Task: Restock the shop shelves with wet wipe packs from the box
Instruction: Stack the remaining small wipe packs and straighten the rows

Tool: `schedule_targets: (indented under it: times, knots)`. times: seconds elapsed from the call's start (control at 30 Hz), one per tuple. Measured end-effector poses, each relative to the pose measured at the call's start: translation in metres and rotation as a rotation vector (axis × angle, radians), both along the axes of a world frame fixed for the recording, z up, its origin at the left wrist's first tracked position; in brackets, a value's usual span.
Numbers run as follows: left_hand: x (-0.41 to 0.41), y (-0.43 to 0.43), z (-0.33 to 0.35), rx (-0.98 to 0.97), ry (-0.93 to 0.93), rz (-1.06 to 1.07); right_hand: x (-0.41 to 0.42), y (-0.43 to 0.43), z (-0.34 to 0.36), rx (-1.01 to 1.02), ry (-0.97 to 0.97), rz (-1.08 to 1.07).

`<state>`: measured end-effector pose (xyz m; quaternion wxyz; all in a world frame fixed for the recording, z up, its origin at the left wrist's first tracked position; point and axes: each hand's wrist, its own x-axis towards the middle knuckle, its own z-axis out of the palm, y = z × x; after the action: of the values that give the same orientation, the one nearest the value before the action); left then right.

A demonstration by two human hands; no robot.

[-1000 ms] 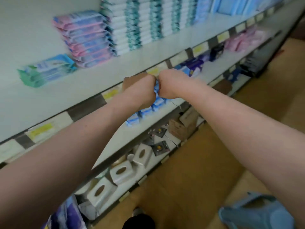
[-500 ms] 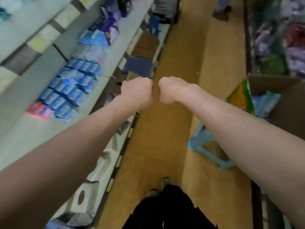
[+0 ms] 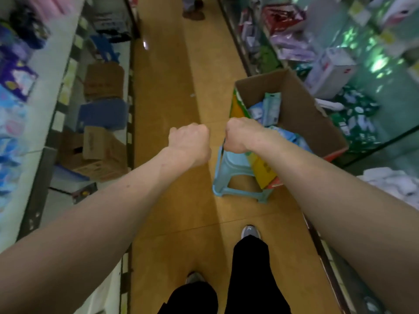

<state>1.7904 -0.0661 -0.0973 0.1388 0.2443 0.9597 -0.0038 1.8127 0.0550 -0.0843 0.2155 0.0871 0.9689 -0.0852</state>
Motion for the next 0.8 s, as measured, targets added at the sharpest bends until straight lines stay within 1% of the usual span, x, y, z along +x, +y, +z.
schedule_targets:
  times: [0.2,0.4,0.6,0.8]
  knots:
    - [-0.024,0.108,-0.015,-0.016,-0.058,-0.088,-0.017,0.110,-0.028,0.016,-0.044,-0.099]
    - [-0.051,0.214,-0.044,-0.016,-0.183,-0.132,-0.037,0.212,-0.059,-0.012,-0.115,-0.178]
    - [-0.078,0.273,-0.091,-0.065,-0.279,-0.125,-0.051,0.288,-0.101,-0.033,-0.249,-0.273]
    - [-0.111,0.305,-0.140,-0.100,-0.396,-0.078,-0.070,0.317,-0.151,-0.116,-0.276,-0.383]
